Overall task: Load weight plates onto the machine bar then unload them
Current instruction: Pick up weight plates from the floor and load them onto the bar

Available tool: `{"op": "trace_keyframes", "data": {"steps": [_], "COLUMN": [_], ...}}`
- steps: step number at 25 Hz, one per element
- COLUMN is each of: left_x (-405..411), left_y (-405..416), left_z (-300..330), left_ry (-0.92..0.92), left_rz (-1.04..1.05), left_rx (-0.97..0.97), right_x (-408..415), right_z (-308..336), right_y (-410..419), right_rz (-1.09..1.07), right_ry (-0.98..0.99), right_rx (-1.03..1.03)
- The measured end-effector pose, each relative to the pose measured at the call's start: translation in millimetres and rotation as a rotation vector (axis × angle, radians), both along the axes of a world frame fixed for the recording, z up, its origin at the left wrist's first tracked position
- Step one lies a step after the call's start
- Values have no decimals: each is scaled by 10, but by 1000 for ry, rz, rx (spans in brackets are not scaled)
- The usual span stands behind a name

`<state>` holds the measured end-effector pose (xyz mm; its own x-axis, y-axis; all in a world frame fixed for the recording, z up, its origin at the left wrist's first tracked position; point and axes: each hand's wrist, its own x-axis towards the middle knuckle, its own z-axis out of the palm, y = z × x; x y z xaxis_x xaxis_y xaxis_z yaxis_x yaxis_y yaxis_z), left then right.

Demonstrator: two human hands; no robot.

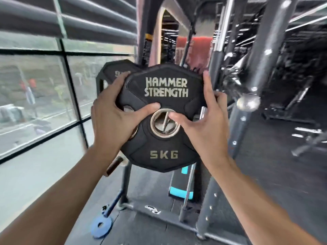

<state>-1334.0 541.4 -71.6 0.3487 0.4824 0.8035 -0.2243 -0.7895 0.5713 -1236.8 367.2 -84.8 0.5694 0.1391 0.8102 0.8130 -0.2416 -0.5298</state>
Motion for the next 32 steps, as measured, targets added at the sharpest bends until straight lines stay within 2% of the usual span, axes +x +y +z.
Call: {"op": "trace_keyframes", "data": {"steps": [6, 10, 14, 21, 24, 28, 30, 32], "left_x": [539, 979, 1382, 1828, 2016, 2335, 2509, 2705], "left_y": [-638, -970, -1158, -1006, -942, -898, -891, -872], "left_z": [383, 369, 293, 315, 371, 458, 414, 359], "left_ry": [-62, -63, -40, 36, 160, 359, 386, 380], "left_rz": [-231, -364, -408, -372, -337, -188, -102, -67], "left_rx": [5, -42, -23, 98, 276, 646, 696, 663], "right_x": [195, 480, 786, 1276, 1502, 1820, 1969, 2108], "right_z": [403, 456, 380, 373, 375, 455, 478, 494], "right_y": [-812, -1188, -1413, -1352, -1321, -1243, -1217, -1147], "right_rz": [-223, -300, -342, -266, -277, -324, -343, -378], "right_ry": [-51, -38, -6, 55, 59, 63, 73, 49], "right_rx": [48, 27, 34, 12, -83, -281, -360, -382]}}
